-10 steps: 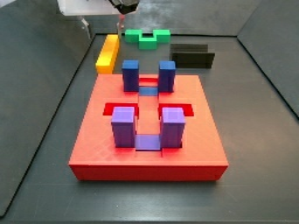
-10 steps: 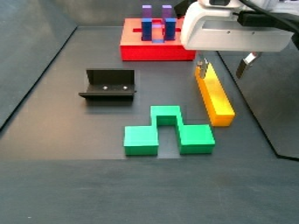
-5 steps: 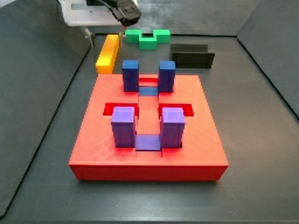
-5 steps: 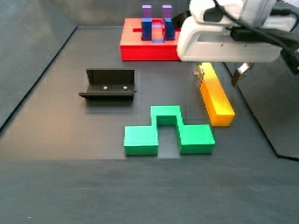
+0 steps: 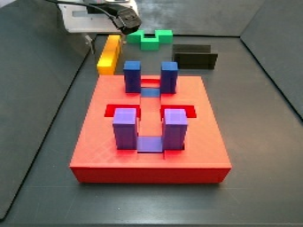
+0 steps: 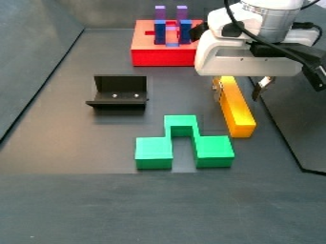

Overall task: Pick up the yellow object. Move up. Move to above the board. Insert the yellow object.
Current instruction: Pick up the yellow object.

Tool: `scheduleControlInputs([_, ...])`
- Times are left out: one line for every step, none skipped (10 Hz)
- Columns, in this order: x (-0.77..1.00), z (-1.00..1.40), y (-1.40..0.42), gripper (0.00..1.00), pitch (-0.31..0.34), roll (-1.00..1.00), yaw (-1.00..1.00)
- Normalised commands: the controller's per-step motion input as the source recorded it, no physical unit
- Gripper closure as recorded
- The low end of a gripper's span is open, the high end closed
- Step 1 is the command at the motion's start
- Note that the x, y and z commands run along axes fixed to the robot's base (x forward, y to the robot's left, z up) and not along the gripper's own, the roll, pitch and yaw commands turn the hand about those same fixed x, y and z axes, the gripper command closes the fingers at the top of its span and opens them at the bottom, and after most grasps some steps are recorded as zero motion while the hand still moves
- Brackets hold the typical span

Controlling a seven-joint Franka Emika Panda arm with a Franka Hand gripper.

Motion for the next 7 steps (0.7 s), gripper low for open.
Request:
scheduleControlInputs([-0.02, -0.24, -0.03, 0.00, -0.050, 0.00, 0.00])
scheduleControlInputs([-0.01, -0.19, 0.00, 0.00, -0.020, 0.00, -0.01])
scheduleControlInputs([0.00, -0.28, -0.05, 0.00, -0.050, 0.00, -0.02])
scheduleControlInputs([0.00, -0.12, -0.01, 0.00, -0.001, 0.00, -0.01])
scheduleControlInputs([0.00, -0.12, -0.02, 0.00, 0.000, 0.01, -0.03])
scheduleControlInputs([0.00, 0.00, 0.00, 0.00, 0.000, 0.00, -0.04])
scheduleControlInputs([0.00, 0.00, 0.00, 0.00, 0.000, 0.00, 0.00])
